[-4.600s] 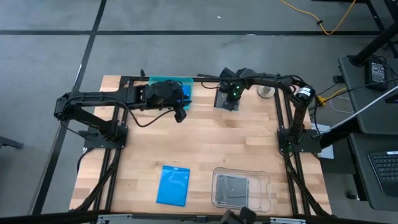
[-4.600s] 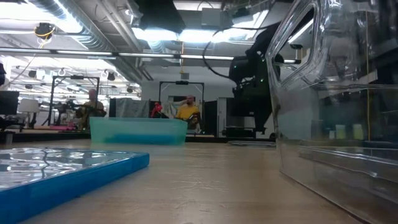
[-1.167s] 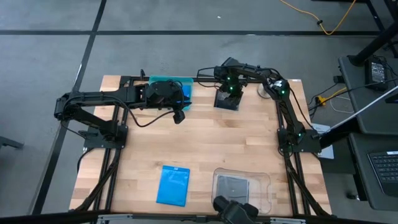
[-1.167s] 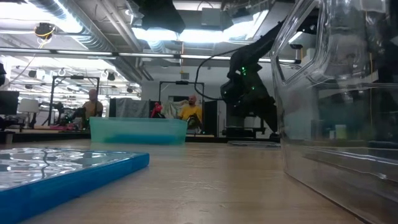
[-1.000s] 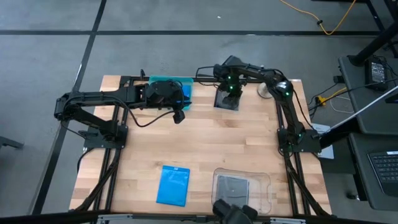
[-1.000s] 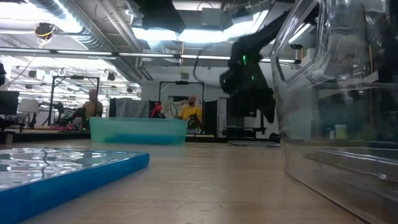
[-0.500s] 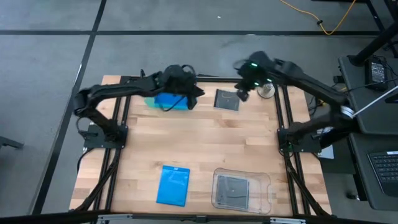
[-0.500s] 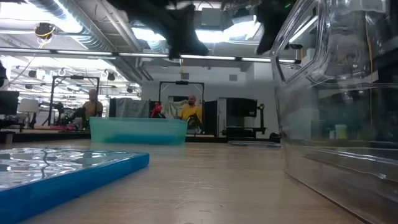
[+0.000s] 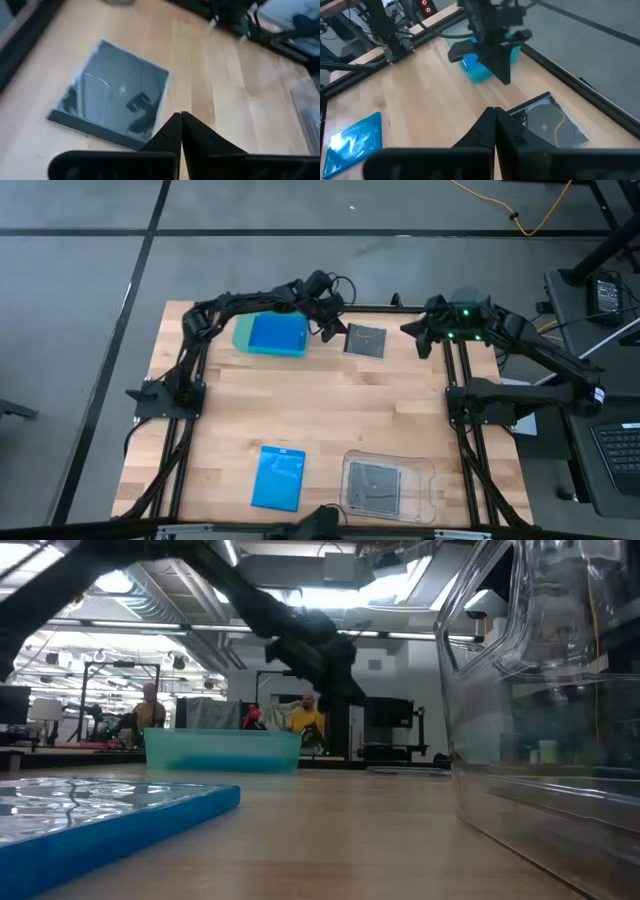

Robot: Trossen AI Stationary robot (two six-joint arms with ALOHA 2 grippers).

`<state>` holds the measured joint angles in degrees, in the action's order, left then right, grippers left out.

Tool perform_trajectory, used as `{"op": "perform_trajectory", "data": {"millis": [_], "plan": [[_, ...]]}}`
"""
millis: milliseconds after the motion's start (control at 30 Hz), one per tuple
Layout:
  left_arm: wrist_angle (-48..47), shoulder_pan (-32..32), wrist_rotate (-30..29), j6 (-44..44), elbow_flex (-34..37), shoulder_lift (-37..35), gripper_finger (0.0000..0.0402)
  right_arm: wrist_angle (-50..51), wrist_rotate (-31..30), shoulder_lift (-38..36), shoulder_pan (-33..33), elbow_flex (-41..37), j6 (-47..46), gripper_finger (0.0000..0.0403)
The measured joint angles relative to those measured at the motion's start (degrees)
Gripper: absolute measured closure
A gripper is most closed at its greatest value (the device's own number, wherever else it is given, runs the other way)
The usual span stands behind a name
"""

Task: Pick & place jewel cases by type
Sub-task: Put the black CD case into the transparent bin

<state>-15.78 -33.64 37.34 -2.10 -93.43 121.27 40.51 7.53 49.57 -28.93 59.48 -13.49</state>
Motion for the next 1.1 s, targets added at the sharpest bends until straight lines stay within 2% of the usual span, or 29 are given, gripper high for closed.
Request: {"op": "perform_trajectory", "data": {"millis": [200,300,467,633,800,900,967,1100], "plan": [[-8.07,0.56,0.86,-7.71,-4.94,4.8,0.04,-0.18,0.02,0.27,0.0,-0.57,1.72,0.0399],[-11.51,0.65,-1.95,-11.37,-5.41,5.62,0.04,-0.53,0.02,0.67,-0.02,-0.57,3.3,0.0399],[-13.89,1.05,-2.25,-14.61,-5.53,5.57,0.04,-0.53,0.03,1.49,-0.02,-0.57,5.94,0.0398],[-12.27,4.37,3.63,-16.43,-5.53,5.57,0.04,-1.92,0.07,2.81,-0.02,-0.57,6.79,0.0398],[-11.8,7.22,15.24,-17.16,-5.98,5.57,0.0401,-3.86,0.09,4.03,-0.02,-0.57,7.77,0.0393],[-13.33,7.11,18.9,-15.95,-9.0,5.57,0.04,-3.86,0.12,4.67,-0.02,-0.57,7.86,0.0392],[-14.84,6.51,17.76,-15.79,-12.47,5.57,0.0401,-3.86,0.11,5.17,-0.03,-0.57,7.94,0.0392],[-15.27,5.68,10.08,-15.06,-20.3,5.61,0.04,-4.03,0.15,6.48,-0.38,-0.57,8.16,0.0394]]}}
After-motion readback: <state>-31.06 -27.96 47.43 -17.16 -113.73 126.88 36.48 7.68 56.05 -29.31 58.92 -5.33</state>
